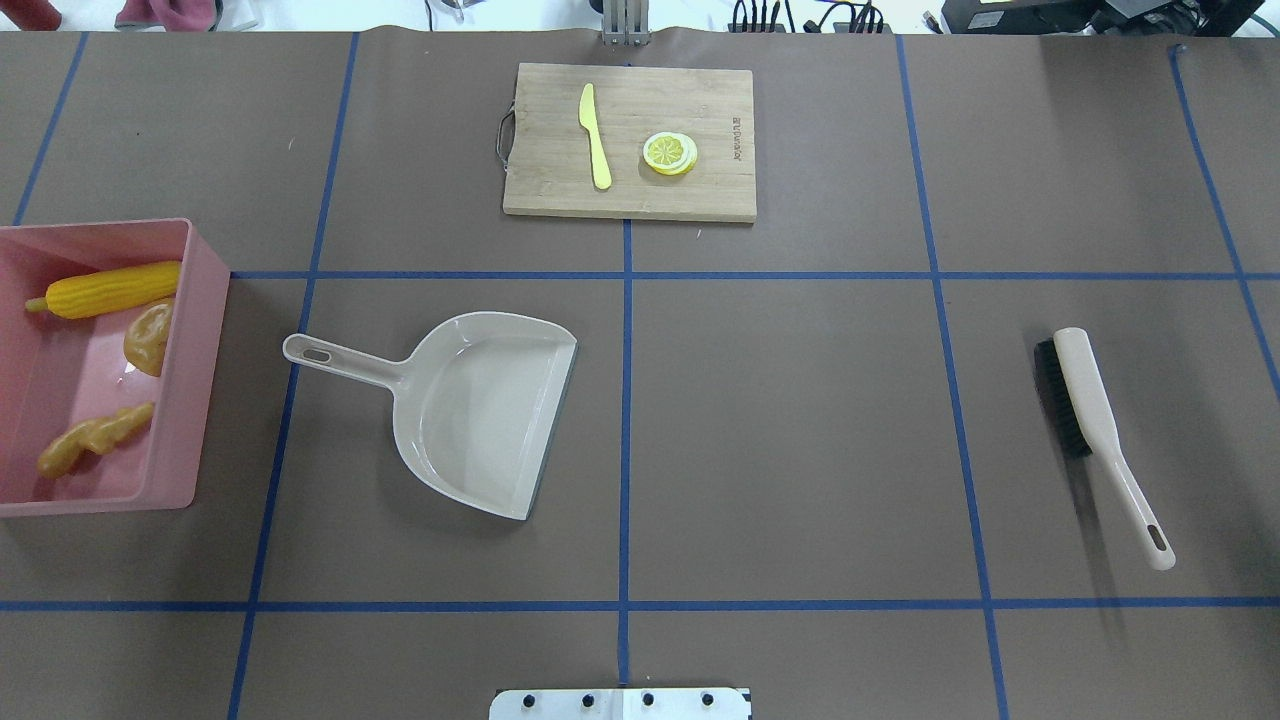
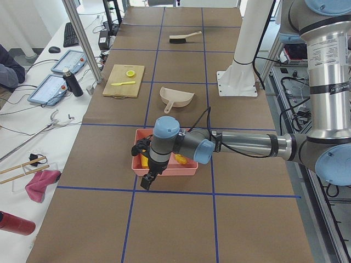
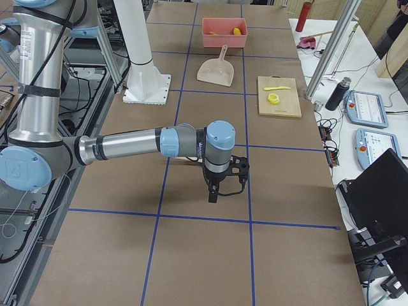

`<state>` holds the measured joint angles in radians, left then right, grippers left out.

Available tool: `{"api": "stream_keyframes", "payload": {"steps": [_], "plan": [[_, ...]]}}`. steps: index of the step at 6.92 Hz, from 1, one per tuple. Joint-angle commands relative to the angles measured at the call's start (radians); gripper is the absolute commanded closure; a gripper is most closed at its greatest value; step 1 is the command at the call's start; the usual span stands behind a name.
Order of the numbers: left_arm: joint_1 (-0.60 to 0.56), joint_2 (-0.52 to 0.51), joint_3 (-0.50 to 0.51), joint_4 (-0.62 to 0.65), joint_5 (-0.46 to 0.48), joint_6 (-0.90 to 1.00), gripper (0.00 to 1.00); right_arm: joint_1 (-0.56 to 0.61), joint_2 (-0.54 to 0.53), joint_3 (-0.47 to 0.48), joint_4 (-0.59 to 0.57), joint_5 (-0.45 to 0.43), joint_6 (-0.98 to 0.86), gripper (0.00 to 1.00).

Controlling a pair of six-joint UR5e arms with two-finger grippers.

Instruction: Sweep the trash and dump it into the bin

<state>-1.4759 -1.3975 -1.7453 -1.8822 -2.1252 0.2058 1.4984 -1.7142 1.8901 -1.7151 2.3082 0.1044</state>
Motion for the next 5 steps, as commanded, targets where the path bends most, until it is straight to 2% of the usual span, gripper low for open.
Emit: {"api": "stream_keyframes", "payload": {"steps": [1, 2, 5], "plan": [[-0.032, 0.014, 0.053, 0.002, -0.264, -0.257, 0.02, 0.002, -0.001, -0.002, 0.0, -0.001, -0.02, 0.0], [-0.032, 0.014, 0.052, 0.0, -0.321, -0.439, 0.02, 0.002, 0.001, -0.002, 0.0, -0.001, -0.02, 0.0], [-0.032, 0.015, 0.044, 0.001, -0.317, -0.46, 0.02, 0.002, 0.001, -0.005, 0.0, -0.001, -0.02, 0.0]]}}
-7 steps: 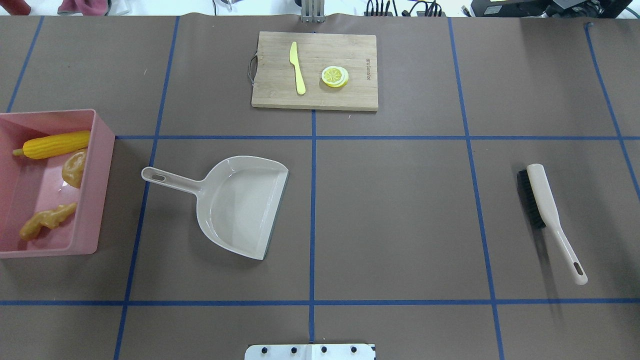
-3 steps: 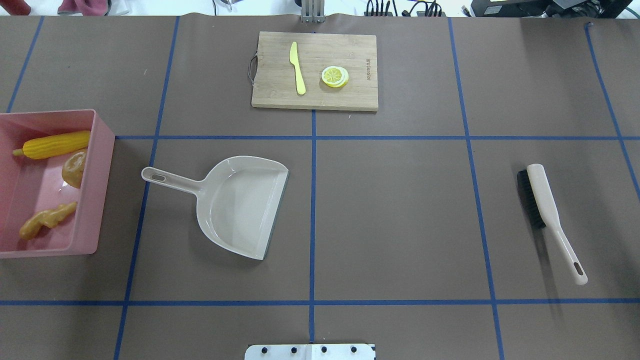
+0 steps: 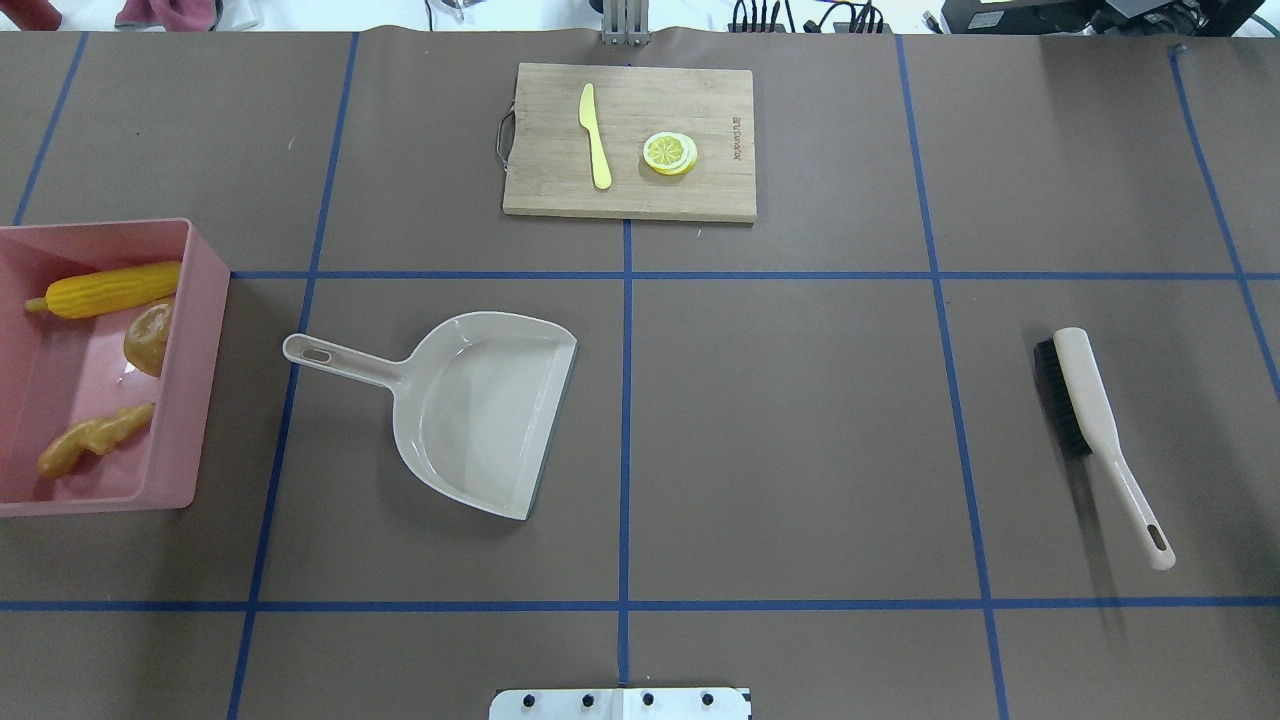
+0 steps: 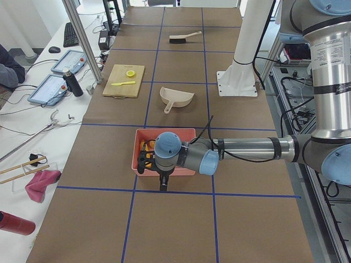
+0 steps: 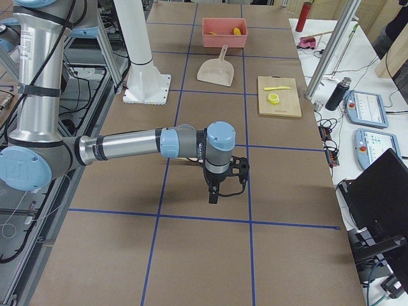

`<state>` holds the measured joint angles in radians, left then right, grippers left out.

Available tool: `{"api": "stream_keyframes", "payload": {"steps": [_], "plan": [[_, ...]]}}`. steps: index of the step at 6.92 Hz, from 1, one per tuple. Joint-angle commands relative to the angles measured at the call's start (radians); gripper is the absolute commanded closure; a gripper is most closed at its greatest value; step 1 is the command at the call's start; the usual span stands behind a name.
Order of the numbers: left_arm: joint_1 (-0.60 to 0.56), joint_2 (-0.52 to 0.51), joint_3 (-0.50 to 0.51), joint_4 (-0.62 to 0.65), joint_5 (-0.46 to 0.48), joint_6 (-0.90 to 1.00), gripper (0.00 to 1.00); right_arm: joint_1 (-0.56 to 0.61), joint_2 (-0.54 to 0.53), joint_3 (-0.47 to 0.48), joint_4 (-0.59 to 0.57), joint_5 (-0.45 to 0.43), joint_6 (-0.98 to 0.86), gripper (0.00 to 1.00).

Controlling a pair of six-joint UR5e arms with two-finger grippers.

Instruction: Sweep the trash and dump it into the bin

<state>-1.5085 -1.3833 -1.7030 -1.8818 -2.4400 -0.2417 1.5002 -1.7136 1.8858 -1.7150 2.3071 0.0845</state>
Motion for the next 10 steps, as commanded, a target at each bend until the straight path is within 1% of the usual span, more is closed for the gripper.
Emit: {"api": "stream_keyframes", "payload": {"steps": [1, 2, 3, 4, 5, 6, 7, 8, 9, 10], "plan": [[0.004, 0.001, 0.009, 0.004, 0.006, -0.013, 0.02, 0.0, 0.002, 0.001, 0.0, 0.0, 0.0, 0.0], [0.008, -0.003, 0.022, 0.039, 0.006, -0.013, 0.02, 0.0, 0.002, 0.001, 0.0, 0.006, 0.001, 0.0], [0.004, 0.001, 0.013, 0.074, 0.006, -0.011, 0.02, 0.0, 0.002, 0.001, 0.0, 0.008, 0.001, 0.0], [0.004, 0.001, 0.025, 0.076, 0.007, -0.01, 0.02, 0.0, 0.002, 0.001, -0.002, 0.006, 0.001, 0.0], [0.002, 0.001, 0.029, 0.076, 0.031, -0.01, 0.02, 0.0, 0.002, -0.001, -0.003, 0.006, 0.003, 0.0], [0.002, -0.008, 0.023, 0.113, 0.038, -0.011, 0.02, 0.0, 0.002, -0.001, -0.003, 0.006, 0.003, 0.0], [-0.016, -0.016, -0.019, 0.174, 0.041, -0.011, 0.02, 0.003, 0.0, -0.001, -0.003, 0.005, 0.003, 0.0], [-0.03, -0.017, -0.03, 0.217, 0.044, -0.01, 0.02, 0.005, 0.0, -0.001, -0.003, 0.005, 0.003, 0.0], [-0.045, -0.017, -0.033, 0.227, 0.042, -0.008, 0.02, 0.005, 0.0, -0.001, -0.003, 0.005, 0.003, 0.0], [-0.051, -0.017, -0.012, 0.245, 0.062, -0.008, 0.02, 0.005, -0.001, -0.001, -0.003, 0.005, 0.003, 0.0]]}}
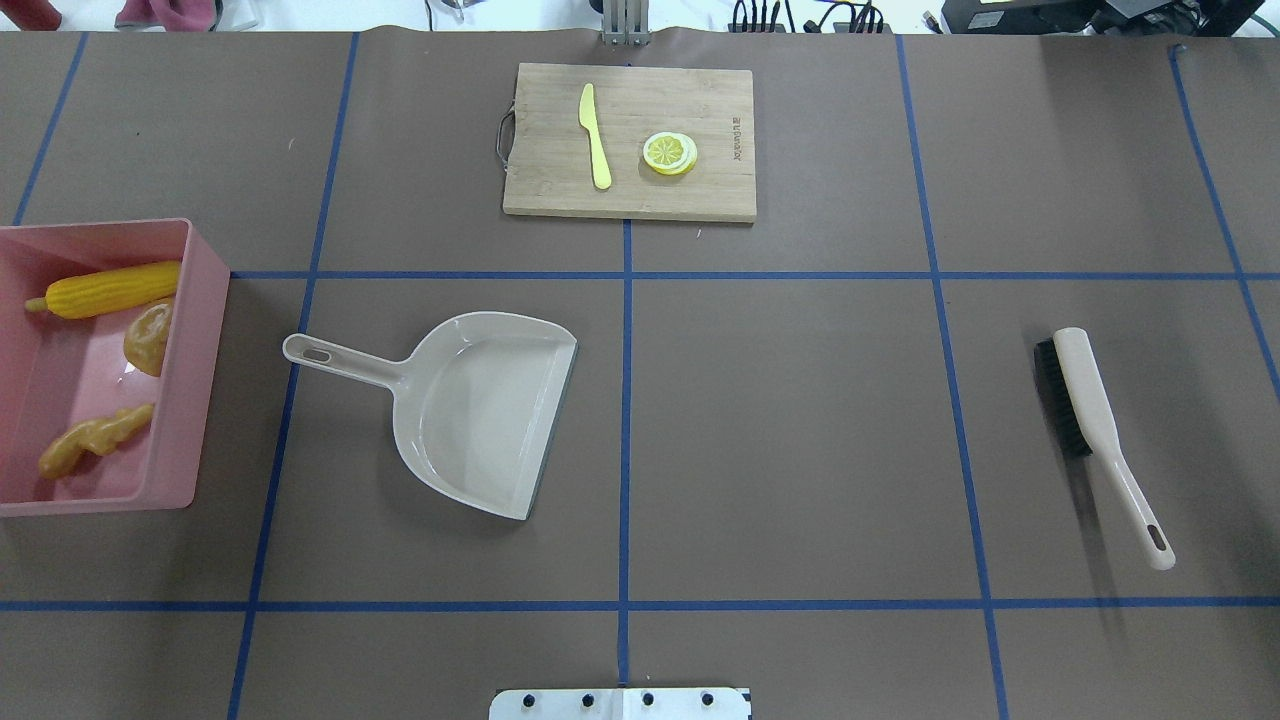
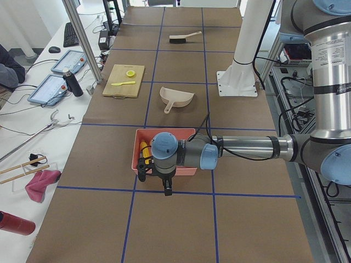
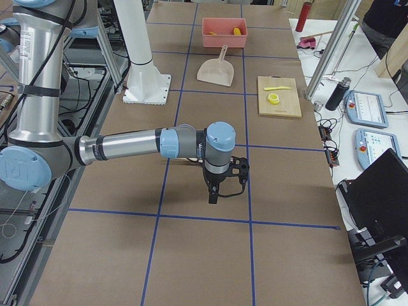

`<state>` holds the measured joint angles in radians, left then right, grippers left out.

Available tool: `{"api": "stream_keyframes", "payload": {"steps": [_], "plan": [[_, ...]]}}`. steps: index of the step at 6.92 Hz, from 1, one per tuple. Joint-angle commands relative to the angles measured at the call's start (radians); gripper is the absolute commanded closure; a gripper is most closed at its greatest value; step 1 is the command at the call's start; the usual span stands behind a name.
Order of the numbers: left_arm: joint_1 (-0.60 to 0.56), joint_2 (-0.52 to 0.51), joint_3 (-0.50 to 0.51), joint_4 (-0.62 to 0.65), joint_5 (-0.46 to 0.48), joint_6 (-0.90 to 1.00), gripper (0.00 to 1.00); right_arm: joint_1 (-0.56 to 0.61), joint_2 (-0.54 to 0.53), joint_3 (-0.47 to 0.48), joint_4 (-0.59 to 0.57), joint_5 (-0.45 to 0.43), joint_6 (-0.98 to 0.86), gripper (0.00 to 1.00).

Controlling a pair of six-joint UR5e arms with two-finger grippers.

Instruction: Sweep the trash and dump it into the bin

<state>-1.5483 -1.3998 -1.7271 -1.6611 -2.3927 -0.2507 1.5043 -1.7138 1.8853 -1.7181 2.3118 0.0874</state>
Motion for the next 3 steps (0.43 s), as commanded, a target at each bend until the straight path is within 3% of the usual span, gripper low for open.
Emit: {"api": "stream_keyframes", "payload": {"steps": [1, 3], "plan": [[-0.019, 0.013, 0.009, 0.024, 0.065, 0.004, 0.02, 0.001, -0.003, 0.0, 0.0, -0.002, -0.002, 0.0], [-0.042, 0.005, 0.014, 0.027, 0.067, 0.004, 0.02, 0.002, -0.003, -0.002, 0.0, -0.002, -0.002, 0.0]]}}
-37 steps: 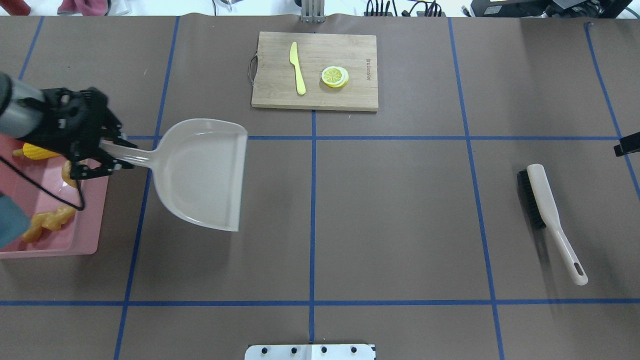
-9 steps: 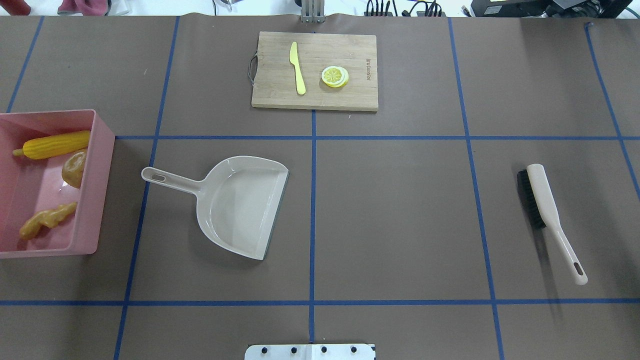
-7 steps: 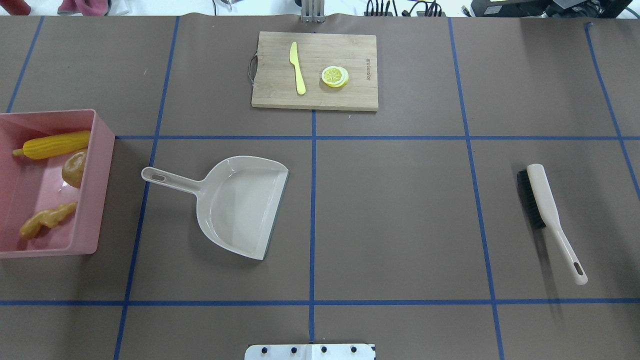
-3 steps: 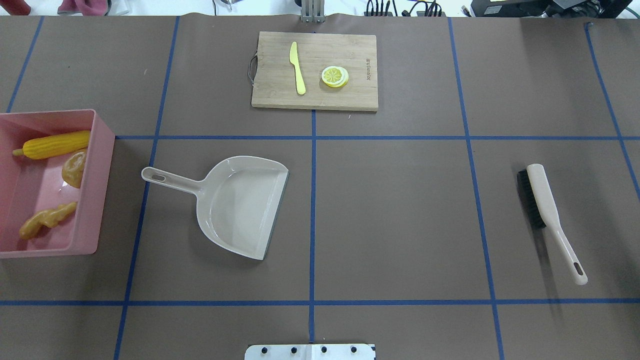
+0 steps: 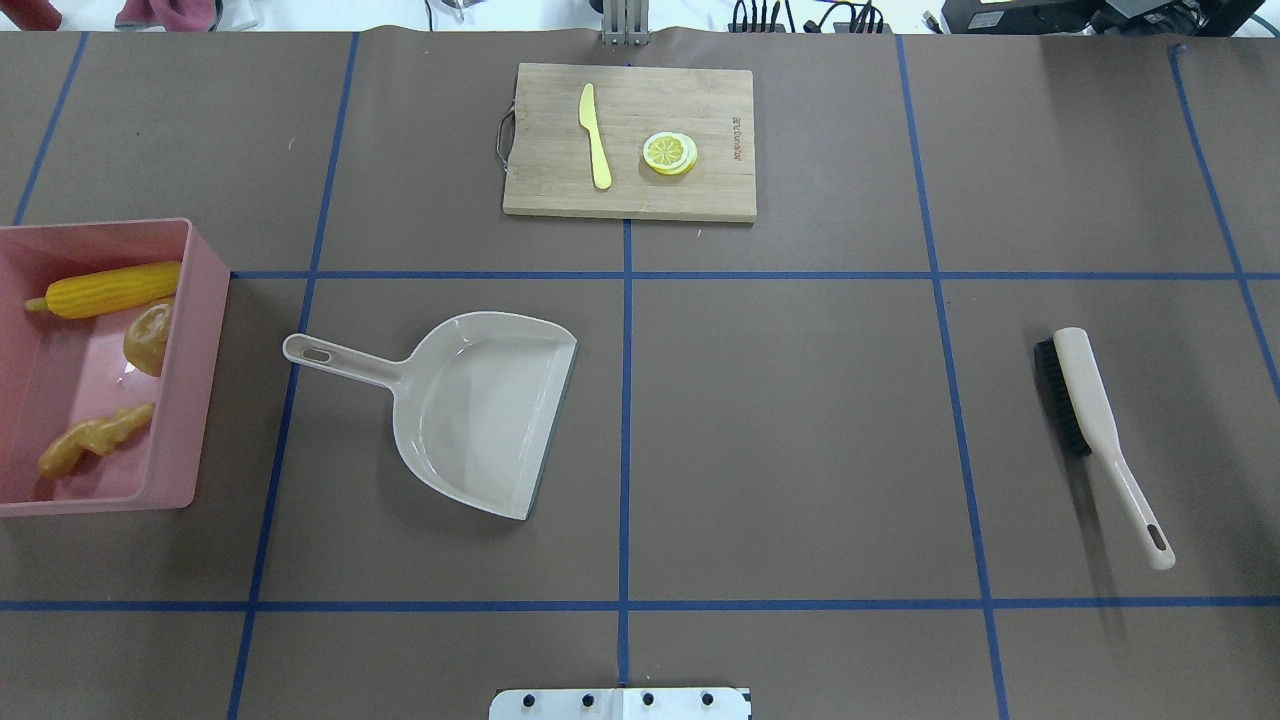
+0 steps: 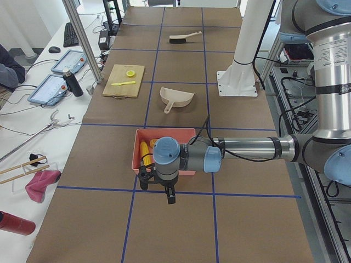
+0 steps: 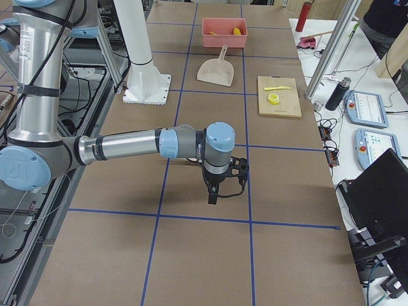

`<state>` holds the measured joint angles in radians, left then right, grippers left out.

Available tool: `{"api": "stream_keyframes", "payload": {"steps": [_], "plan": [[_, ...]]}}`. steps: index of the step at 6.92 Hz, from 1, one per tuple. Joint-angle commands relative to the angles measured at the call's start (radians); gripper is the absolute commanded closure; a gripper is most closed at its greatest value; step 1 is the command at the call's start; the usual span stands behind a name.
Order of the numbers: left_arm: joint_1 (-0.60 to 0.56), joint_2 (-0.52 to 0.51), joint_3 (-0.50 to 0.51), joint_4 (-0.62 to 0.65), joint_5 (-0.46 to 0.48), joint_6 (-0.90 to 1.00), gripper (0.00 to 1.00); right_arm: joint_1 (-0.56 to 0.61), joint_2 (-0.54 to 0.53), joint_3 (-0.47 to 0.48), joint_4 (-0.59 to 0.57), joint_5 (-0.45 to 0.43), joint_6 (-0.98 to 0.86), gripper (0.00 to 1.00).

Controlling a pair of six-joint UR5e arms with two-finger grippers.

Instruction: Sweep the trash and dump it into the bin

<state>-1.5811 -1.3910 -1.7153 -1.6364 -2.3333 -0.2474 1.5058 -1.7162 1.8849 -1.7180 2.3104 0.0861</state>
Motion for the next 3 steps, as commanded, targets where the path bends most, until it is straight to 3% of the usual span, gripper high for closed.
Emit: {"api": "stream_keyframes", "payload": {"steps": [1, 3], "plan": [[-0.01, -0.003, 0.002, 0.001, 0.008, 0.0, 0.02, 0.001, 0.0, -0.003, -0.002, 0.0, 0.0, 0.0], [-0.011, 0.007, 0.006, 0.003, 0.009, -0.001, 0.02, 0.004, 0.0, -0.003, -0.002, 0.0, 0.0, 0.0]]}}
